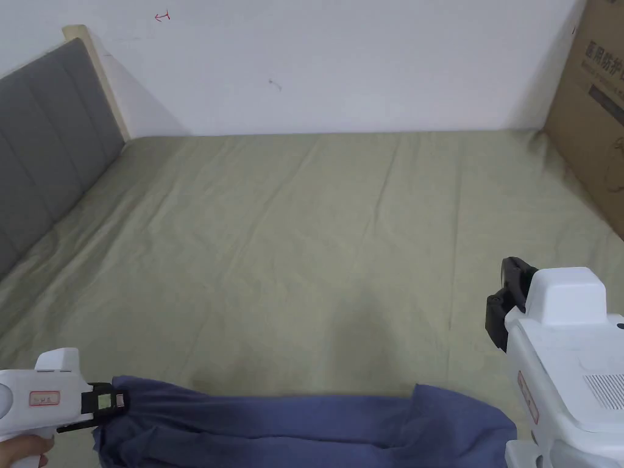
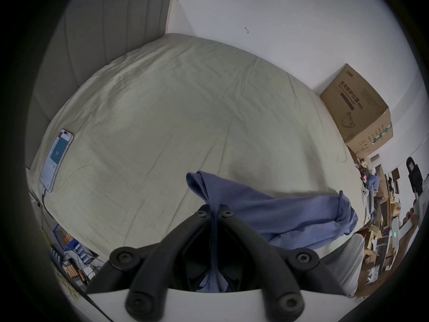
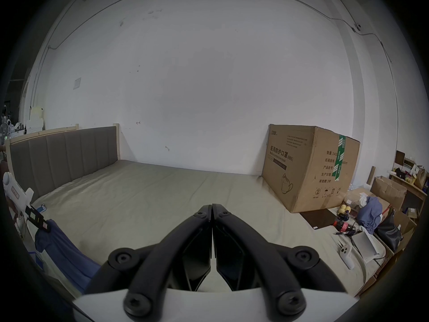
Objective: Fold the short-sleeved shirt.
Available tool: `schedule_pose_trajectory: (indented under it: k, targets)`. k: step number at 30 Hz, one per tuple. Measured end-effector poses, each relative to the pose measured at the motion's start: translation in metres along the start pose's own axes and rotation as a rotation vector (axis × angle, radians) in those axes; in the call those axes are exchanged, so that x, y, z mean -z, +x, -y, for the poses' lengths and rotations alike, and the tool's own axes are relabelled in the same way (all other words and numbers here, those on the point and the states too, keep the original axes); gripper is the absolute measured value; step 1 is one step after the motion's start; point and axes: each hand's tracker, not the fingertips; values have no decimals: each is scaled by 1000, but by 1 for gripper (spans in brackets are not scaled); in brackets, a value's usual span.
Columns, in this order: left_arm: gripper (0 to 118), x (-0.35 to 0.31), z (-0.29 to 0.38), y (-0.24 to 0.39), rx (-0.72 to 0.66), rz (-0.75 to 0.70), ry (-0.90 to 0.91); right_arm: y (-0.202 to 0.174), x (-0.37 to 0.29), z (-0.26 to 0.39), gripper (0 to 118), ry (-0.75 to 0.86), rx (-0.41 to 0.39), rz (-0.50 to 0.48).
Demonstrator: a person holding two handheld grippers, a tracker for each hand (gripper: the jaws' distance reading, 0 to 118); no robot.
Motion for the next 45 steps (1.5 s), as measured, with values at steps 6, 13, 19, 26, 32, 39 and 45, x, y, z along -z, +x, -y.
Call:
schedule_pose_trajectory:
  k: [6, 13, 19, 26, 32, 39, 45]
  targets:
    - [1, -18, 0, 81, 38, 28, 1, 16, -9, 1, 0, 12, 19, 6]
    - [1, 17, 14, 179, 161, 154, -78, 34, -19, -3, 0, 36, 23, 24]
    - [1, 87, 38, 237, 233, 130, -162, 48, -27, -3, 0, 43, 13, 52]
    - [3, 148, 72, 261, 243, 47, -229, 56, -31, 3, 0, 23, 14, 74]
    - [106, 126, 68, 263, 162, 156, -180, 58, -30, 5, 0, 13, 13, 81]
    - [111, 49, 48, 246, 175, 178, 64, 56, -27, 0, 0, 20, 18, 73]
    - [101, 18, 47, 201, 220, 37, 277, 52, -25, -4, 0, 30, 9, 61]
